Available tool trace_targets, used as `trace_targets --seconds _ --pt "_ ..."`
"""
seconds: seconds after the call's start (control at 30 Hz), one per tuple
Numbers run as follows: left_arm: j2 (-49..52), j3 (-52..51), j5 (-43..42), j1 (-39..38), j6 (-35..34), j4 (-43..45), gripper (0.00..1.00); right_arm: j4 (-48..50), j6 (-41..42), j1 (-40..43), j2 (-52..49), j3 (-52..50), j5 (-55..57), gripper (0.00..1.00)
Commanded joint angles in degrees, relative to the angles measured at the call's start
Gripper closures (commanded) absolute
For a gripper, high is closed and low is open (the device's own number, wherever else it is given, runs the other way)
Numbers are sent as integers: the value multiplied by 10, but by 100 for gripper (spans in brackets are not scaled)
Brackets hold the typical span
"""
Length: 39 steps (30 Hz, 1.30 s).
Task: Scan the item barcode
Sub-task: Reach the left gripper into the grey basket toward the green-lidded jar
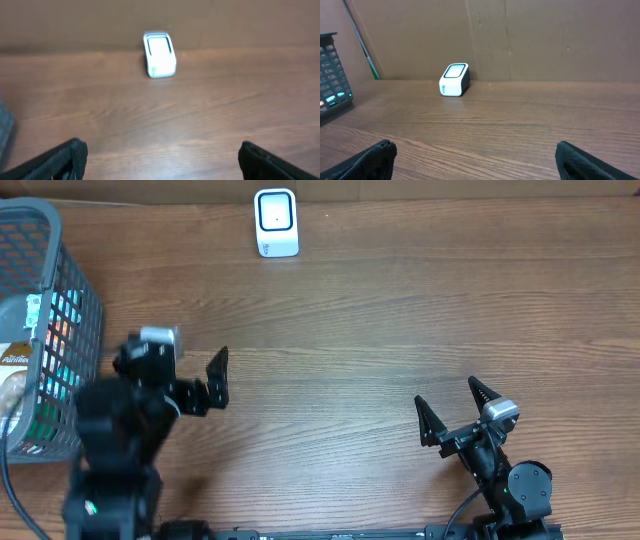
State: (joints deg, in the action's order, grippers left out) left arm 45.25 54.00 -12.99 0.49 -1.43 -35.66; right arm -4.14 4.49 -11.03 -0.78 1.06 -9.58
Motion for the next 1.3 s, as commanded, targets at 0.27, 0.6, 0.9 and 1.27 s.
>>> trace_targets --seconds 0.27,0.6,0.9,1.27 --pt "278 317 -36 3 -9 -284 1 2 3 -4 6 -6 6 0" --pt "423 333 -45 3 -7 -311 22 2 3 -4 6 -6 6 0" --pt "454 622 93 39 -149 -450 19 2 3 -4 6 -6 6 0" --pt "461 771 172 319 -293 -530 0 2 3 -4 6 -6 6 0"
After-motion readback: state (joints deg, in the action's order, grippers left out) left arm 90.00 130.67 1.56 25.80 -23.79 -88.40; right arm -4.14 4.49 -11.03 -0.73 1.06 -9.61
